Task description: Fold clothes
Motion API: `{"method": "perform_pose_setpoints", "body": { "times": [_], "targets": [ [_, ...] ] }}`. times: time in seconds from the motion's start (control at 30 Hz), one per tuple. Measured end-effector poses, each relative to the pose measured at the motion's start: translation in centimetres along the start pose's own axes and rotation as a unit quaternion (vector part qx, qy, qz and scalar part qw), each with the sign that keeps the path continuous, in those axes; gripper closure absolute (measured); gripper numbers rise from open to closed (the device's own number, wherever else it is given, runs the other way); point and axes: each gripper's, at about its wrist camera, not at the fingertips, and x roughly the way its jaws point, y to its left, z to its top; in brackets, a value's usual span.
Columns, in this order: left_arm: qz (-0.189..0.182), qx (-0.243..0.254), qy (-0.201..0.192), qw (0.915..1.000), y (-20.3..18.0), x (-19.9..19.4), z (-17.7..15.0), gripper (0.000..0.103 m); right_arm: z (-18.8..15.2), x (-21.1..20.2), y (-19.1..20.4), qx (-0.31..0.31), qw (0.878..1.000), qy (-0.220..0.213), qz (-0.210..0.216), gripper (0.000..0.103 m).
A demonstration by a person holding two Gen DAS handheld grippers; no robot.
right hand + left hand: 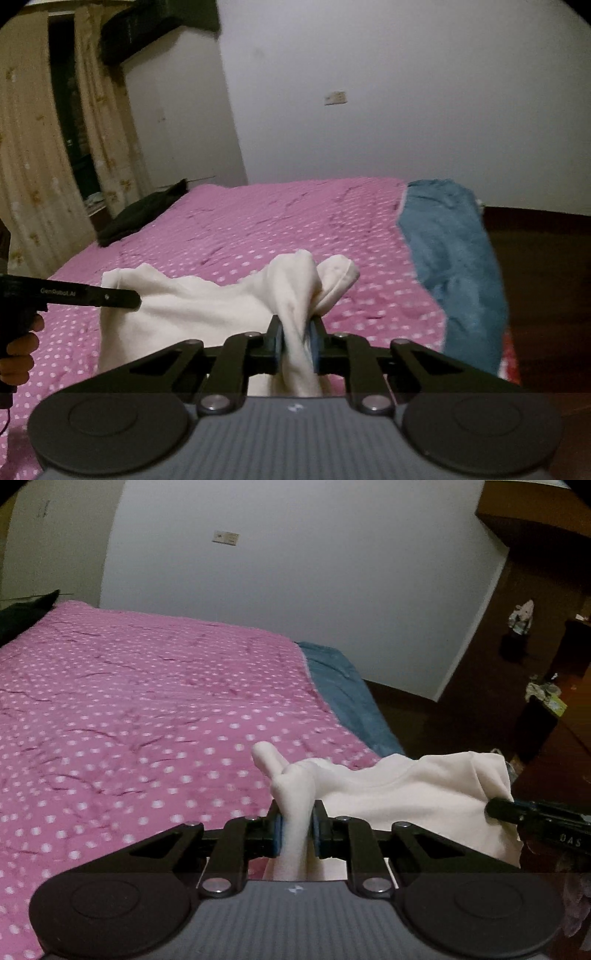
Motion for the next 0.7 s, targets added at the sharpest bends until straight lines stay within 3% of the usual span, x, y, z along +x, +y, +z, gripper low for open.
{"method": "perform_pose_setpoints", "body": {
  "times": [0.2, 0.7],
  "targets": [
    [-0.017, 0.015, 0.013, 0.9997, -2.7, 2.3, 0.1, 0.086, -0.5, -0.9, -2.4, 0.015, 0.999, -0.002, -0.028, 0.09],
    [-0.013, 0.04, 0.047, 0.998, -6.2, 7.4, -0.6, 0.086, -2.1, -0.2, -5.8, 0.037, 0.997, 0.011, -0.072, 0.09]
  ]
}}
